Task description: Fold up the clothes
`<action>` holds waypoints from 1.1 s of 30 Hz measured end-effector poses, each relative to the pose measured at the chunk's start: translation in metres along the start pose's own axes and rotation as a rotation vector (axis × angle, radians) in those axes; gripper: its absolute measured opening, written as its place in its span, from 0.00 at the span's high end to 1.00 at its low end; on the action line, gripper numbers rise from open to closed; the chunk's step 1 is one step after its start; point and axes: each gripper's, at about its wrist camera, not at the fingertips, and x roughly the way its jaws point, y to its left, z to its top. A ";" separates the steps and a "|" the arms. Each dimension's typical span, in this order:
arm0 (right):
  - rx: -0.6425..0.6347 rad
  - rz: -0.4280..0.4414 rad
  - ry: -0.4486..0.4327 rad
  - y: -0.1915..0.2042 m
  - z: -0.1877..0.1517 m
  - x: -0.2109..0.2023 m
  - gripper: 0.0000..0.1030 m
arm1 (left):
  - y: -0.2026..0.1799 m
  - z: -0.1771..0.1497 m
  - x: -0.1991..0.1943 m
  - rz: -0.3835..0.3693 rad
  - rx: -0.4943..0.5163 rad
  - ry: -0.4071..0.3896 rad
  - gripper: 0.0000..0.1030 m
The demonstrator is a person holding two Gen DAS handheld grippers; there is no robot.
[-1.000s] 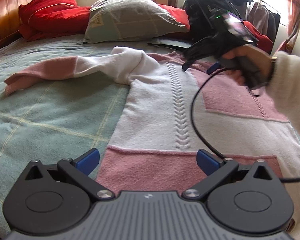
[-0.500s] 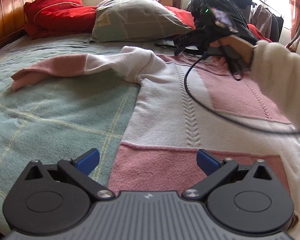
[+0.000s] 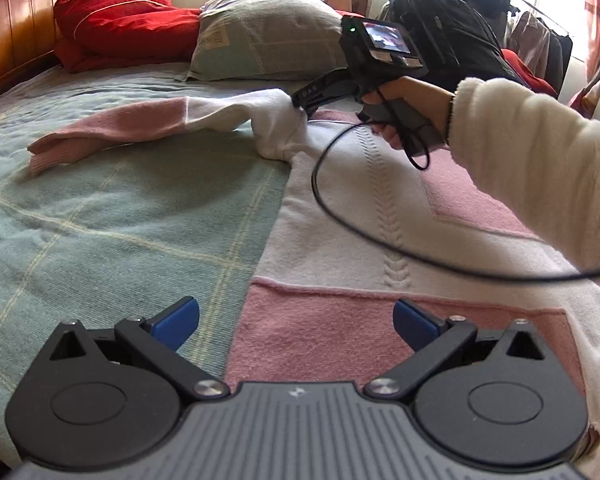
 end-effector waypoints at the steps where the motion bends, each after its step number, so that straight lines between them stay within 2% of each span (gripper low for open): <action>1: 0.018 0.024 -0.002 -0.006 0.003 -0.003 0.00 | -0.001 0.000 0.000 -0.001 0.003 0.000 0.01; 7: 0.051 0.104 -0.054 -0.049 0.001 -0.069 0.00 | -0.008 0.001 -0.002 -0.017 0.019 -0.007 0.01; 12: 0.142 0.206 0.066 -0.089 -0.022 -0.090 0.00 | -0.018 0.001 -0.001 -0.038 0.037 -0.008 0.01; 16: 0.175 0.166 0.123 -0.104 -0.043 -0.066 0.00 | -0.023 0.000 -0.001 -0.048 0.053 0.001 0.01; 17: 0.181 0.140 0.112 -0.106 -0.045 -0.058 0.00 | -0.023 0.000 0.000 -0.047 0.052 0.004 0.01; 20: 0.105 0.057 -0.017 -0.110 -0.044 -0.041 0.00 | -0.023 -0.001 -0.001 -0.034 0.047 0.014 0.01; 23: 0.073 0.030 -0.028 -0.105 -0.037 -0.038 0.00 | -0.024 -0.001 -0.004 -0.027 0.053 0.016 0.01; 27: -0.026 0.001 -0.014 -0.095 -0.038 -0.071 0.00 | -0.027 0.000 -0.004 -0.022 0.066 0.022 0.01; 30: -0.115 0.006 -0.056 -0.097 -0.059 -0.121 0.00 | -0.033 0.000 -0.002 -0.049 0.080 0.025 0.01; 33: -0.133 -0.004 -0.068 -0.115 -0.086 -0.161 0.00 | -0.042 0.000 0.003 -0.094 0.092 0.036 0.01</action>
